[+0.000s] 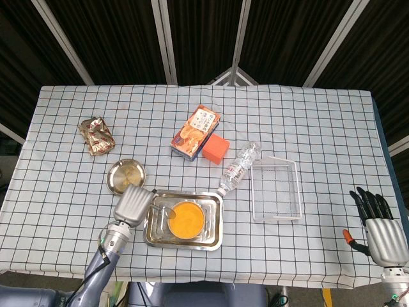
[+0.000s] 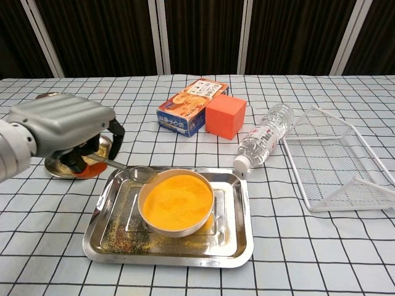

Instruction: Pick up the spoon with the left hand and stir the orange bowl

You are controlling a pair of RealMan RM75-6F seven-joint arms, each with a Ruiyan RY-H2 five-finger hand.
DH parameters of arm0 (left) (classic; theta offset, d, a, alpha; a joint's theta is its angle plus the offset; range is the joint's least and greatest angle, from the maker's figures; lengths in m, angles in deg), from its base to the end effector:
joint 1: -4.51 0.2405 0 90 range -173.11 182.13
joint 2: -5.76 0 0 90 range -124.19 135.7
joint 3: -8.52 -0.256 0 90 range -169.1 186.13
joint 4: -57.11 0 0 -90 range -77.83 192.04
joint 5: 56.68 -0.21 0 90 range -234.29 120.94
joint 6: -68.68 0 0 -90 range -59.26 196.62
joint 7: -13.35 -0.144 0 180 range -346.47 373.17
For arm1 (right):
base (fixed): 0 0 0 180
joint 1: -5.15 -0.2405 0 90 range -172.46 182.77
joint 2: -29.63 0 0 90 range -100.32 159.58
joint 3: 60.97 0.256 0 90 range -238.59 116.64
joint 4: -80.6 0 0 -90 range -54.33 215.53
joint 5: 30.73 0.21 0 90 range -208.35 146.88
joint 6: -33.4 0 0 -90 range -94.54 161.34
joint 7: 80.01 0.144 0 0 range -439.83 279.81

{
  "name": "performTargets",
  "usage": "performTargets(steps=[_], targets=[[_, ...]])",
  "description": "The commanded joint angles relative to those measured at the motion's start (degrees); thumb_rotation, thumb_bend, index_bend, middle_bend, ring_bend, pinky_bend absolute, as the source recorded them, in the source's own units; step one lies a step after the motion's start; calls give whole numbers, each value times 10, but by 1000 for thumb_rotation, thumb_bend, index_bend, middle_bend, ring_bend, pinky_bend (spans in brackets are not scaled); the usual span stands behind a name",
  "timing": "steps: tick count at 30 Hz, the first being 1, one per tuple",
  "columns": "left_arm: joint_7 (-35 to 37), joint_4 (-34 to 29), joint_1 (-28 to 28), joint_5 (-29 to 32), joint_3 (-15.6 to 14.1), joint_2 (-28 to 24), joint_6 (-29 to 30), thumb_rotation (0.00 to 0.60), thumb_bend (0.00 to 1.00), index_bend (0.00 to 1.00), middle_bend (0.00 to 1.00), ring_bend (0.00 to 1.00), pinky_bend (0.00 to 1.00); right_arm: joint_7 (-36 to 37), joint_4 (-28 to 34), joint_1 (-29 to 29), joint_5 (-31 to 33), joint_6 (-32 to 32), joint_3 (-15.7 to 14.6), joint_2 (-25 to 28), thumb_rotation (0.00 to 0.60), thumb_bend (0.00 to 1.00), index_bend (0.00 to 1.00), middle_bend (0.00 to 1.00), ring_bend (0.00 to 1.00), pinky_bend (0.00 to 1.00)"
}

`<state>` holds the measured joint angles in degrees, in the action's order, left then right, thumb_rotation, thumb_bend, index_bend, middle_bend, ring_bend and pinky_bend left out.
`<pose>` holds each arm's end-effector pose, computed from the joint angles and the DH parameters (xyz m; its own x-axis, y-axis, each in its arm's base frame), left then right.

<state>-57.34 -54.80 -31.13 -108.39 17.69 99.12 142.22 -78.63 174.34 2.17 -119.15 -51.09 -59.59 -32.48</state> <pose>-0.0976 0.2536 -0.0172 0.7147 0.1796 0.6759 0.6865 -0.3647 -0.6290 -0.3116 -0.1650 0.1607 0.3869 -0.0513 0.9207 -0.9221 -0.0202 0.3863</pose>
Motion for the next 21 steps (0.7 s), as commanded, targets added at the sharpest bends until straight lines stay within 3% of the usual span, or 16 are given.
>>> performTargets(steps=[1, 11, 21], targets=[[-33, 0, -26, 29, 5, 34, 20, 600, 577, 537, 991, 882, 922, 1, 0, 0, 0, 0, 0, 0, 600, 359, 0, 0, 0, 0], [-66, 24, -63, 69, 2, 86, 49, 600, 561, 518, 985, 879, 922, 6, 0, -1, 0, 1, 0, 1, 600, 360, 0, 0, 0, 0], [-41, 16, -70, 69, -5, 79, 66, 600, 260, 401, 972, 871, 922, 5, 1, -1, 1, 2, 0, 1, 600, 360, 0, 0, 0, 0]])
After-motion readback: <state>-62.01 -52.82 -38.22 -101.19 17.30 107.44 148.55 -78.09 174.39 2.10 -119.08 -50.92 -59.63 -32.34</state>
